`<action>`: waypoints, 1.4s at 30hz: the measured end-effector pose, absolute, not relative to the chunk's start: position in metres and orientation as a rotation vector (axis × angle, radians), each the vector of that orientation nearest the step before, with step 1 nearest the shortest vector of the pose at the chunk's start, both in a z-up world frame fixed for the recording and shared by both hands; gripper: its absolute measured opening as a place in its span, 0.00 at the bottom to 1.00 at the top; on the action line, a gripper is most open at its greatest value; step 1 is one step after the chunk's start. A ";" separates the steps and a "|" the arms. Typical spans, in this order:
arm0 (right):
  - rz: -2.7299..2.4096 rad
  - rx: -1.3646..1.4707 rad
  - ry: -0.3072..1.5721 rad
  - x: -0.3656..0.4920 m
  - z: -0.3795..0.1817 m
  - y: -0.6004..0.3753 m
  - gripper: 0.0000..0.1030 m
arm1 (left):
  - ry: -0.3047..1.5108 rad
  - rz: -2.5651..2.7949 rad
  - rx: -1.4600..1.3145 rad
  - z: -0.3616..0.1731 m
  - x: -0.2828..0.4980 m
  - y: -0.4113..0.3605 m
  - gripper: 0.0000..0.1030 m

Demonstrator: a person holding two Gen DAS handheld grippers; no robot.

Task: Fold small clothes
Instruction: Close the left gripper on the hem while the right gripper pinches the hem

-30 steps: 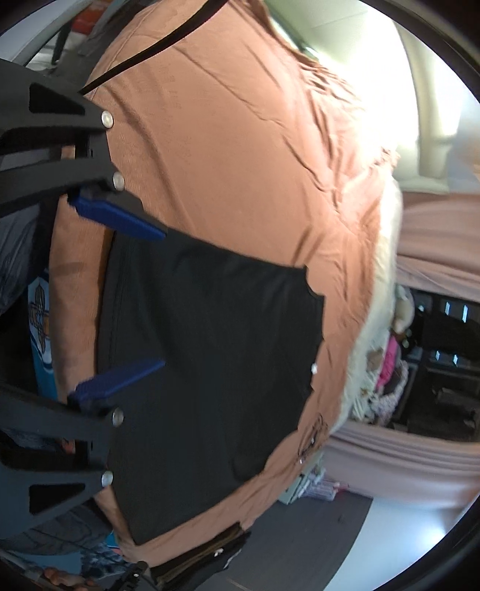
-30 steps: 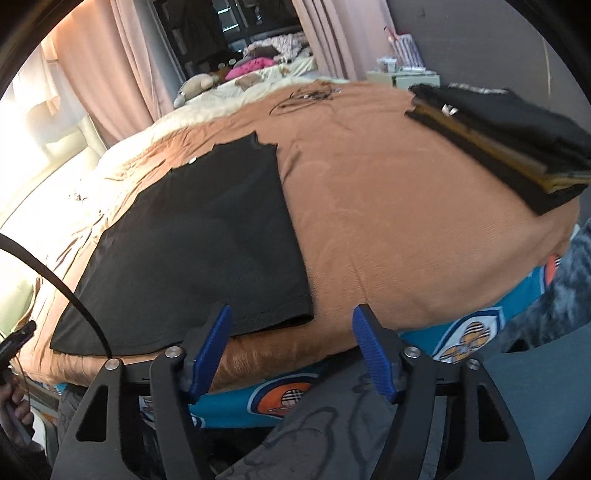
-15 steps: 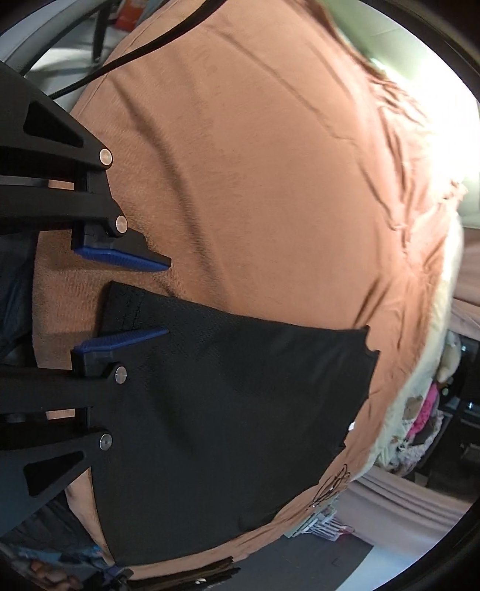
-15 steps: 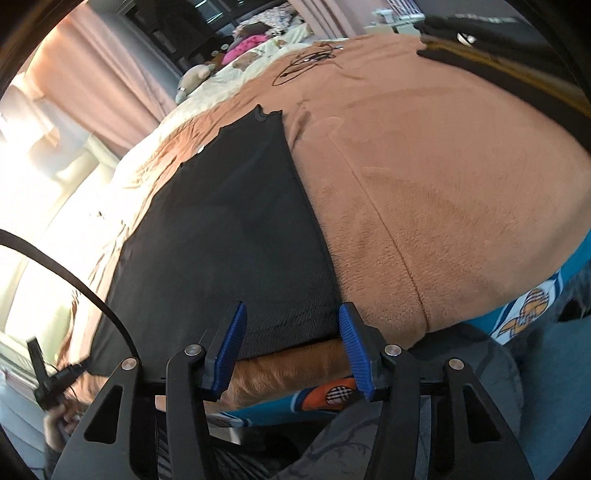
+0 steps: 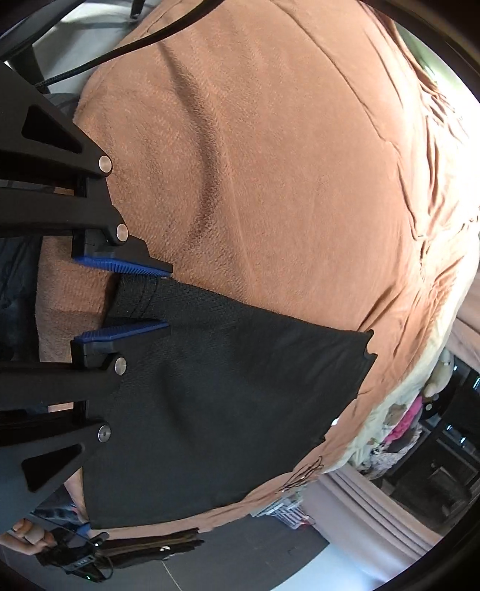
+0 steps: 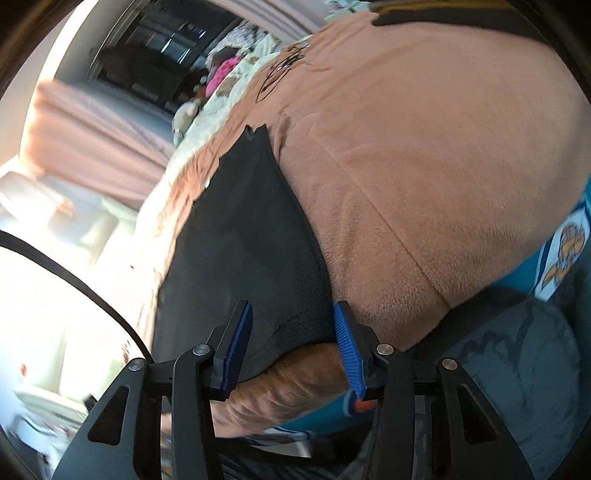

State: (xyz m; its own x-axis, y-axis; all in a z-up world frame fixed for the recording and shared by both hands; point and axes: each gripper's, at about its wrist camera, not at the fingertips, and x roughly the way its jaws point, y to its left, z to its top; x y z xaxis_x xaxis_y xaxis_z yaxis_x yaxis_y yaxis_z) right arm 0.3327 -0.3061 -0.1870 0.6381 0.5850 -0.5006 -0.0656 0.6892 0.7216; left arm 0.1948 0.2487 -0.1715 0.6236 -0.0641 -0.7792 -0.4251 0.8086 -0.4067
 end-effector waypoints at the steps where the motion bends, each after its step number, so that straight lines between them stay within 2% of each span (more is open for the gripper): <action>1: 0.392 0.726 0.799 0.330 -0.190 -0.310 0.38 | 0.885 0.224 -0.611 -0.170 0.195 0.249 0.25; 7: 0.368 0.714 0.787 0.324 -0.186 -0.308 0.40 | 0.871 0.210 -0.625 -0.169 0.187 0.254 0.23; 20: 0.471 1.048 0.760 0.320 -0.235 -0.340 0.40 | 0.865 0.231 -0.629 -0.169 0.191 0.254 0.23; 31: 0.459 1.014 0.719 0.324 -0.241 -0.342 0.40 | 0.843 0.237 -0.642 -0.172 0.192 0.255 0.23; 34: 0.408 1.004 0.695 0.329 -0.243 -0.342 0.32 | 0.835 0.256 -0.642 -0.171 0.196 0.255 0.22; 36: 0.383 0.981 0.689 0.332 -0.242 -0.341 0.22 | 0.834 0.275 -0.637 -0.171 0.197 0.254 0.15; 38: 0.373 0.965 0.689 0.330 -0.241 -0.341 0.05 | 0.833 0.285 -0.634 -0.170 0.196 0.254 0.08; 42: 0.357 0.941 0.672 0.322 -0.231 -0.344 0.01 | 0.802 0.278 -0.645 -0.160 0.189 0.254 0.04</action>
State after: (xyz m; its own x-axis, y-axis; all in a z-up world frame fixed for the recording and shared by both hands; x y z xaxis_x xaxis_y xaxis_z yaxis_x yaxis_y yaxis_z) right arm 0.3220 -0.3436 -0.2311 0.7440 0.5554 -0.3716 0.0035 0.5528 0.8333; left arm 0.1886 0.2542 -0.1600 0.6726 -0.0067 -0.7400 -0.4636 0.7756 -0.4284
